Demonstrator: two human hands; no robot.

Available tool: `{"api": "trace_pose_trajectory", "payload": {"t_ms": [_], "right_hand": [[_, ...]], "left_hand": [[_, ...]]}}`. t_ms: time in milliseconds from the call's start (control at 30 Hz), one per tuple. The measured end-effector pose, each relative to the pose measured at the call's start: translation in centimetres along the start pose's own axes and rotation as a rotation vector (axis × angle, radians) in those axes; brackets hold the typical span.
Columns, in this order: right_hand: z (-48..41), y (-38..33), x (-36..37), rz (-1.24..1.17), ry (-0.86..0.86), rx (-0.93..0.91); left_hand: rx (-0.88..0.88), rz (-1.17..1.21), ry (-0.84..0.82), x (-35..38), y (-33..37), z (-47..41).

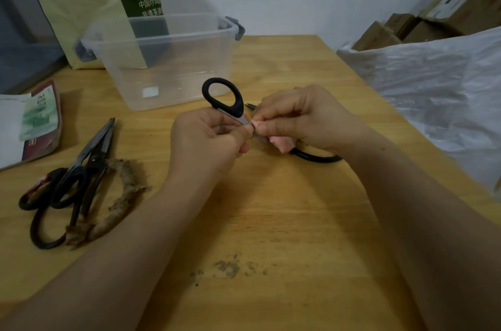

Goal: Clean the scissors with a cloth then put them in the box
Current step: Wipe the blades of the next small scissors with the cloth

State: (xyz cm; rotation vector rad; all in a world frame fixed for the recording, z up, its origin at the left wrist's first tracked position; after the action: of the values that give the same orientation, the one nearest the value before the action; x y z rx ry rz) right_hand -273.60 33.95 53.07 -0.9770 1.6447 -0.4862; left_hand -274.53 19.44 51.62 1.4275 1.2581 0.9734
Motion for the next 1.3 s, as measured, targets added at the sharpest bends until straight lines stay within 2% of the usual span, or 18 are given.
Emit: {"api": "trace_pose_trajectory", "payload": {"t_ms": [233,367,633,833,1033,1200,1300], "right_hand": [[0.2,0.5,-0.9,0.094,0.069,0.021],[0.3,0.1,0.1,-0.072,0.033,0.033],[0.5,0.6,-0.8,-0.093,0.092,0.065],[-0.1,0.6,-0.1,0.02,0.029,0.014],[0.2,1.4,-1.5,0.131,0.091,0.033],[-0.3,1.0,-0.6,0.15,0.052,0.007],[0.2,2.1,-2.3,0.183,0.128,0.025]], "left_hand": [[-0.001,-0.008,0.011,-0.3,0.0,-0.2],[-0.023,0.007,0.006,-0.1,-0.2,0.0],[-0.019,0.006,0.019,-0.1,-0.3,-0.3],[-0.019,-0.014,0.013,-0.1,-0.2,0.0],[-0.035,-0.008,0.012,-0.5,-0.1,-0.1],[-0.045,0.014,0.012,-0.3,-0.2,-0.2],[-0.04,0.006,0.021,-0.7,-0.1,-0.3]]}}
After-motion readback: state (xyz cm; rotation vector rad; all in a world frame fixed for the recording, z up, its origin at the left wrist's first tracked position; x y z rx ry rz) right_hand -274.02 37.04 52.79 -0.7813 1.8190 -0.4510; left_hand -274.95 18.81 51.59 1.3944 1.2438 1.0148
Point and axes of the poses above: each hand's wrist, its own z-axis away from the middle knuckle, its own x-axis out of the palm, y = z × x, the point moved 8 cm from there along -z, towards the middle knuckle, and after that the axes turned 7 degrees about z, right-handed, at the moved point
